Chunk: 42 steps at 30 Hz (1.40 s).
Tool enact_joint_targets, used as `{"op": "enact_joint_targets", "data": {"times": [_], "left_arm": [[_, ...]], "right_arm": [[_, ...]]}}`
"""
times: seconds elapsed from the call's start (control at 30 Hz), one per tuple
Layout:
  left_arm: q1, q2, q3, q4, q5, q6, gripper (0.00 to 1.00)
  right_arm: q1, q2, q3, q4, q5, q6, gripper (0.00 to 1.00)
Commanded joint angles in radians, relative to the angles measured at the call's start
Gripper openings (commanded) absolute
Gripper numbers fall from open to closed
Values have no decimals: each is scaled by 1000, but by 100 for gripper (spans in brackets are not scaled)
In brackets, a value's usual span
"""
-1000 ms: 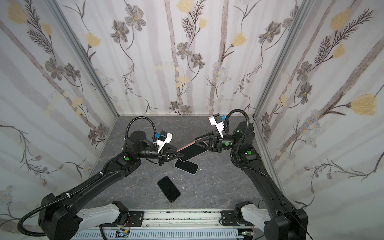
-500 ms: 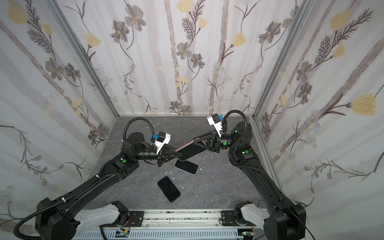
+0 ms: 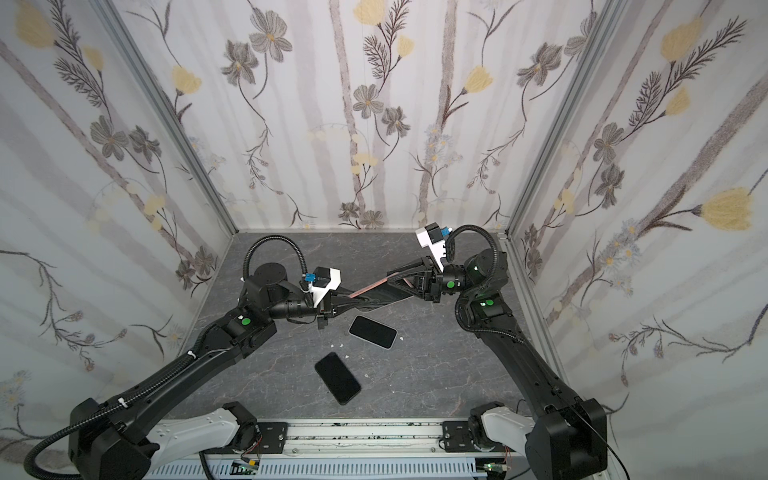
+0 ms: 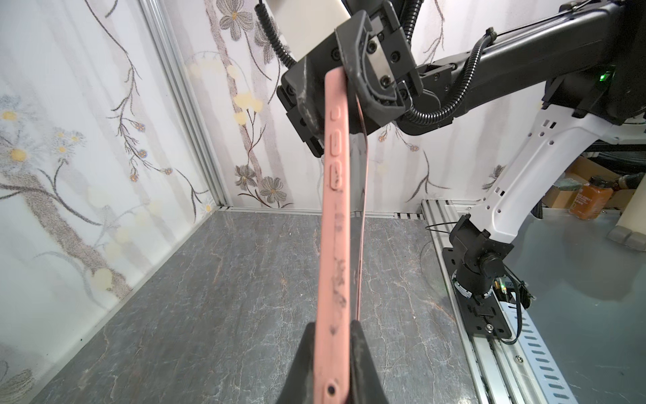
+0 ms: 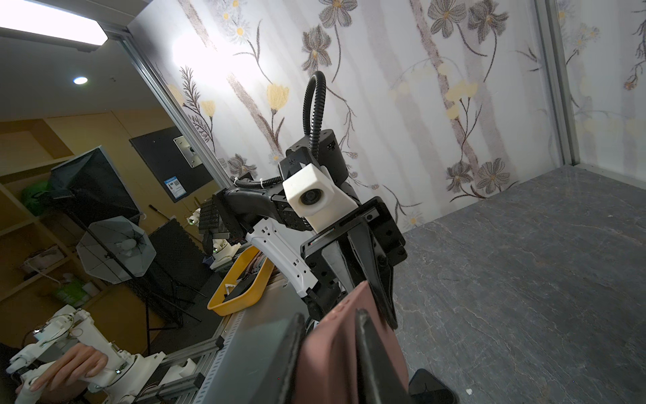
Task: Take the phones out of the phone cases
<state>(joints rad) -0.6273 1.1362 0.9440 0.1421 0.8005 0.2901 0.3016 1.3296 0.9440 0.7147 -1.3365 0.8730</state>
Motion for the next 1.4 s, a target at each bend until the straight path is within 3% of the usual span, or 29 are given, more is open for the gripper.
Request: {"op": "enact_joint_targets", "data": {"times": [0.0, 0.53, 0.63, 0.77, 0.87, 0.97, 1.07, 1.13, 1.2, 1.37], "left_arm": [[6, 16, 36, 79, -205, 152, 0], [5, 14, 54, 74, -290, 187, 0], [5, 16, 55, 74, -285, 180, 0], [4, 8, 46, 77, -260, 141, 0], [6, -11, 28, 93, -241, 92, 0], [5, -38, -5, 148, -231, 14, 0], [6, -55, -24, 198, -207, -82, 0], [7, -58, -33, 242, -196, -154, 0], [10, -61, -52, 312, -181, -229, 0], [25, -54, -80, 536, -137, -447, 0]], "right_arm": [[4, 8, -11, -5, 57, 200, 24], [4, 22, -14, -19, 74, 282, 31], [4, 16, -8, 1, 93, 281, 49], [-16, -20, 21, 4, 181, 234, 90], [-53, -63, 50, -133, 302, 86, 98], [-77, -124, 71, -411, 508, -150, 100], [-91, -189, 38, -499, 681, -252, 100], [-94, -220, 3, -489, 724, -278, 100], [-95, -243, -36, -438, 723, -292, 99], [-78, -227, -92, -277, 536, -295, 94]]}}
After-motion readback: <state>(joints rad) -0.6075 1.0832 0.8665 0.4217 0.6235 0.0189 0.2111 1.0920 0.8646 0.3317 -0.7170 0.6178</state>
